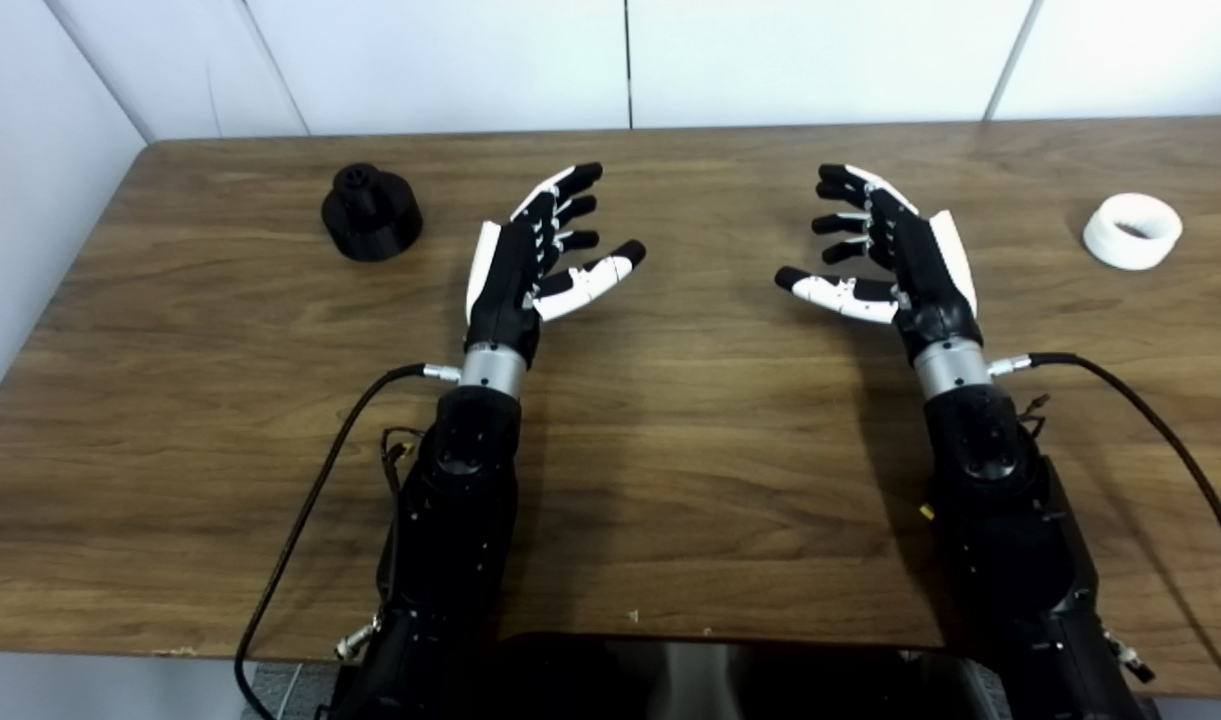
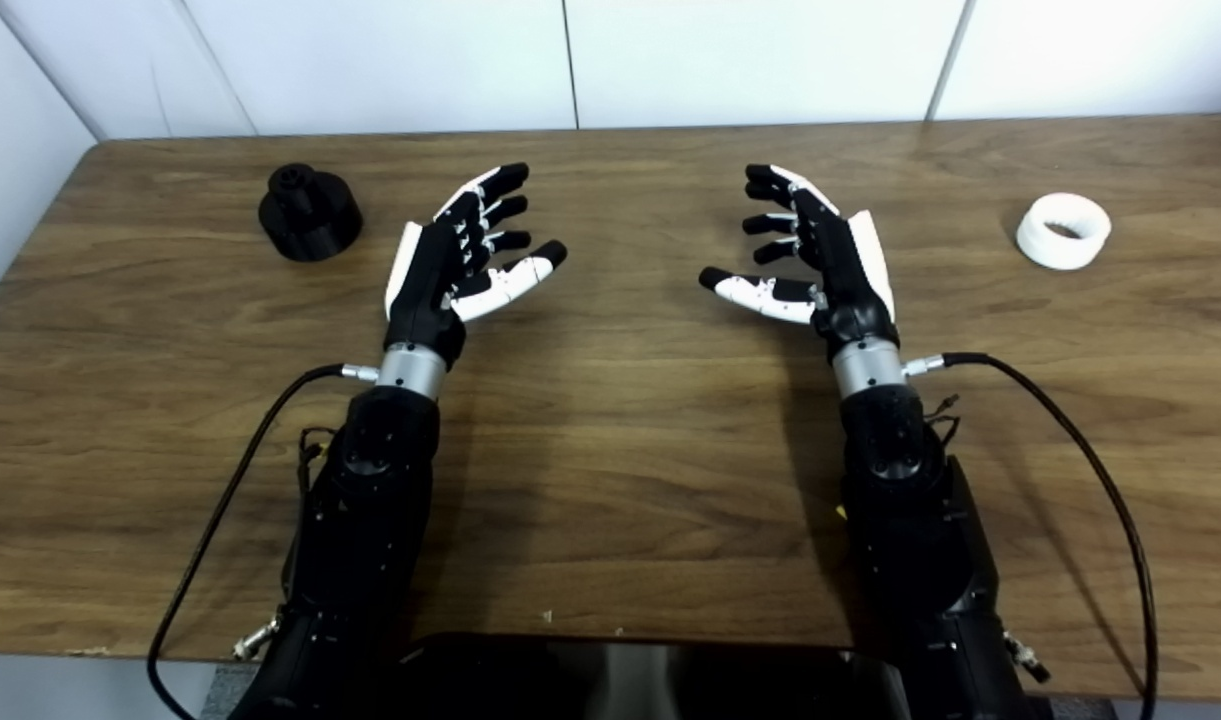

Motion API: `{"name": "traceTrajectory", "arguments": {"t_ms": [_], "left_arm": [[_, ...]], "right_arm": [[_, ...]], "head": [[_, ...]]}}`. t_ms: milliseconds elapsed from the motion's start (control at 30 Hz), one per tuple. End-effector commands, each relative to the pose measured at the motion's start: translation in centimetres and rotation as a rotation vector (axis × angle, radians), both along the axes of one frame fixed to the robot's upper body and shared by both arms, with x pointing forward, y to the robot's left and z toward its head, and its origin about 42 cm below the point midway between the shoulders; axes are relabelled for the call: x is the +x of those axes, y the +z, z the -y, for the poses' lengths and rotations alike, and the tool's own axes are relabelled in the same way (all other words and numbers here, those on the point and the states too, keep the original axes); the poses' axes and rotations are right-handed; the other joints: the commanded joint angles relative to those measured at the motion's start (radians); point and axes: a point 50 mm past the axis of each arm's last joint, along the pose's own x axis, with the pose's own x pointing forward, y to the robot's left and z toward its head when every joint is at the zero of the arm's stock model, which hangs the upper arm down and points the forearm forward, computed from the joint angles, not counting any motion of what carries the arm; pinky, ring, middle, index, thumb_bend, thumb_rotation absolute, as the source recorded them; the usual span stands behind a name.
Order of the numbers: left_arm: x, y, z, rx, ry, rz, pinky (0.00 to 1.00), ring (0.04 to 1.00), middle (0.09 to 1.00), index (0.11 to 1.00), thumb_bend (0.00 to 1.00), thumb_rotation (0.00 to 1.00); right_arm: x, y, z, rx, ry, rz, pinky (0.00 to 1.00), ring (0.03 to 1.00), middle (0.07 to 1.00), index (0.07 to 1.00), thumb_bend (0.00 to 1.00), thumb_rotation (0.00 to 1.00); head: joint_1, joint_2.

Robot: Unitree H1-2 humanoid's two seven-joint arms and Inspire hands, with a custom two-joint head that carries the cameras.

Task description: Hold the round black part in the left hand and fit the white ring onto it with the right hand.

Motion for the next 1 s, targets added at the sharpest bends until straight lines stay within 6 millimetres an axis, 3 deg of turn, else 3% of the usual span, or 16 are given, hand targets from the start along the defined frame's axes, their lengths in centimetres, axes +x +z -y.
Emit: {"name": "traceTrajectory", "arguments": {"t_ms": [0,533,967], "left_arm": [[0.8,2.6,0.0,0.035,0.007,0.102,0.73,0.846,0.881,0.801,0.68,0.16],[0.7,2.6,-0.1,0.039,0.002,0.100,0.73,0.850,0.888,0.806,0.67,0.13],[0.9,3.4,-1.8,0.198,0.055,0.135,0.76,0.847,0.869,0.807,0.70,0.21]], "right_arm": [[0.9,2.3,-0.4,0.009,0.018,0.084,0.57,0.697,0.802,0.813,0.71,0.09],[0.9,2.2,-0.5,0.012,0.017,0.083,0.57,0.695,0.799,0.811,0.71,0.08],[1.0,2.1,-0.7,0.007,0.015,0.082,0.57,0.692,0.797,0.811,0.71,0.08]], "head": [[0.005,0.001],[0.008,-0.002],[0.015,-0.010]]}}
